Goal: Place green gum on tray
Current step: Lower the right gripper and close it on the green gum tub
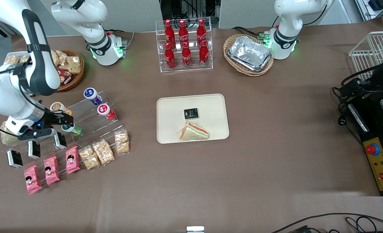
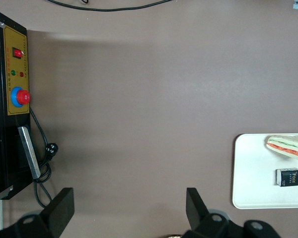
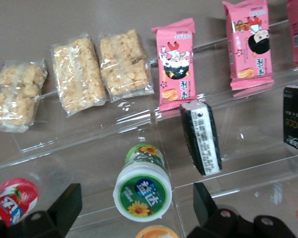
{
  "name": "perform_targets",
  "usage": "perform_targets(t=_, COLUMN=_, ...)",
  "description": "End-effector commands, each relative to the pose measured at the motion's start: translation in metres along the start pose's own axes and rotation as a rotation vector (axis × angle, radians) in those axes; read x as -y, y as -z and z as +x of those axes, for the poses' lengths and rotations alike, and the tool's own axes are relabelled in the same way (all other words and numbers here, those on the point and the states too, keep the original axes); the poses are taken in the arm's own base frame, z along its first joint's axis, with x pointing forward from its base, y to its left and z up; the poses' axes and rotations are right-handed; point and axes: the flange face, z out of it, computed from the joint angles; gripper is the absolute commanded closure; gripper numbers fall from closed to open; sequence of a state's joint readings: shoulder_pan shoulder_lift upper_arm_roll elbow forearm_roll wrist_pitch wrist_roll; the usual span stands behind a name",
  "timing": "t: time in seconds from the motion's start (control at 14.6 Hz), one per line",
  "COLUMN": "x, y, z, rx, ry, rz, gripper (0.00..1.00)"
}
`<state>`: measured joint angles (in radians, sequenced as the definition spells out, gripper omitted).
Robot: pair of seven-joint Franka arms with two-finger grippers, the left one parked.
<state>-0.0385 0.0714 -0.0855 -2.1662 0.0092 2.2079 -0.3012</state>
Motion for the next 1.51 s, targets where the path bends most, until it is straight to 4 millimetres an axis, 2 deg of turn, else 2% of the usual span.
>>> perform_targets(t=0.0, x=-0.001, y=-0.010, z=0.001, rx=0.005, ry=0.012, rz=-0.013, gripper=0.00)
perform_targets(t=0.34, x=-0.008, y=-0.020, z=0.000, rx=0.019, ry=0.004, rz=-0.010, gripper=0.00)
perform_targets(t=0.75, x=-0.006, y=-0.048, z=-0.010, rx=0.000, ry=0.009, rz=-0.021, gripper=0.00)
perform_targets(t=0.96, x=-0.006, y=-0.048, z=-0.011, rx=0.003, ry=0.021, rz=-0.032, gripper=0.00)
perform_targets(t=1.03, x=-0.006, y=-0.047, z=-0.011, rx=0.003, ry=0.030, rz=-0.041, gripper=0.06)
perform_targets(t=1.16, x=-0.007, y=-0.047, z=-0.011, rx=0.004, ry=0.034, rz=-0.045, gripper=0.25)
perform_targets(t=1.44, x=-0.006, y=-0.048, z=-0.012, rx=0.012, ry=0.028, rz=-0.043, gripper=0.39)
